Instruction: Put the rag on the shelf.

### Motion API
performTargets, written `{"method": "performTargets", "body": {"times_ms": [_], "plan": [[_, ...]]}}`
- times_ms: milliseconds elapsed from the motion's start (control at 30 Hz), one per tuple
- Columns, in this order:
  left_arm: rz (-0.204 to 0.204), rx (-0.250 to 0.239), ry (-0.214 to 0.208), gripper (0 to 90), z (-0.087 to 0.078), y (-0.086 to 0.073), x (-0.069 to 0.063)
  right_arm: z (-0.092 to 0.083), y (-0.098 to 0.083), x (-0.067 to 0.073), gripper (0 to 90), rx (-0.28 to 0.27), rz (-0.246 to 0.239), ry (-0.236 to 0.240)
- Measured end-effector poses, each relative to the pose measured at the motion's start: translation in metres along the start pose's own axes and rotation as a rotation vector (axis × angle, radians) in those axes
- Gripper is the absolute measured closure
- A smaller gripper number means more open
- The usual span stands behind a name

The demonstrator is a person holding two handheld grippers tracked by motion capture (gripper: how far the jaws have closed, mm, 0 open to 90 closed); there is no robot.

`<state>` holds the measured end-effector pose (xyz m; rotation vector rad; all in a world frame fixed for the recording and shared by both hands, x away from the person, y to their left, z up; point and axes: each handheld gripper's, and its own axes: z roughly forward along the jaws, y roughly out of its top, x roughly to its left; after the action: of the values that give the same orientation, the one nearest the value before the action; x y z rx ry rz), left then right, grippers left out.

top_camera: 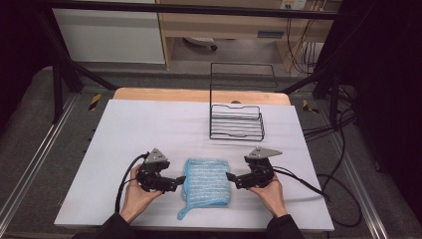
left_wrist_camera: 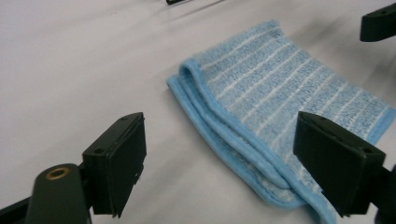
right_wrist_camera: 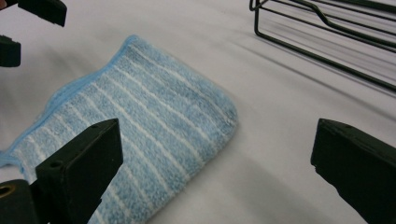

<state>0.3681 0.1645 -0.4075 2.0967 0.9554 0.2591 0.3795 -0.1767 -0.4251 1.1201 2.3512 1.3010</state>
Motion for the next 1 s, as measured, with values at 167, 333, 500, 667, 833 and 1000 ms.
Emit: {"method": "performTargets", "body": {"times_ms": [167, 333, 500, 667, 833, 1000], "plan": [[0.005, 0.005, 0.011, 12.1, 0.009, 0.012, 0.008, -0.005, -0.009, -0.004, 2.5, 0.0, 0.01, -0.002], [0.028, 0.002, 0.04, 11.3, 0.018, 0.023, 0.012, -0.011, -0.013, -0.004, 2.0, -0.003, 0.019, 0.002], [0.002, 0.006, 0.052, 13.5, 0.031, 0.032, 0.016, -0.012, -0.014, -0.005, 1.9, -0.006, 0.022, -0.005], [-0.04, 0.027, 0.041, 21.8, 0.047, 0.032, 0.023, -0.01, -0.015, -0.004, 1.9, 0.006, 0.024, -0.007], [-0.054, 0.067, 0.041, 32.8, 0.058, 0.03, 0.025, -0.006, -0.016, -0.004, 2.2, 0.01, 0.03, -0.003], [-0.076, 0.082, 0.031, 43.9, 0.066, 0.026, 0.023, -0.004, -0.017, -0.004, 2.5, 0.018, 0.032, 0.002]]}}
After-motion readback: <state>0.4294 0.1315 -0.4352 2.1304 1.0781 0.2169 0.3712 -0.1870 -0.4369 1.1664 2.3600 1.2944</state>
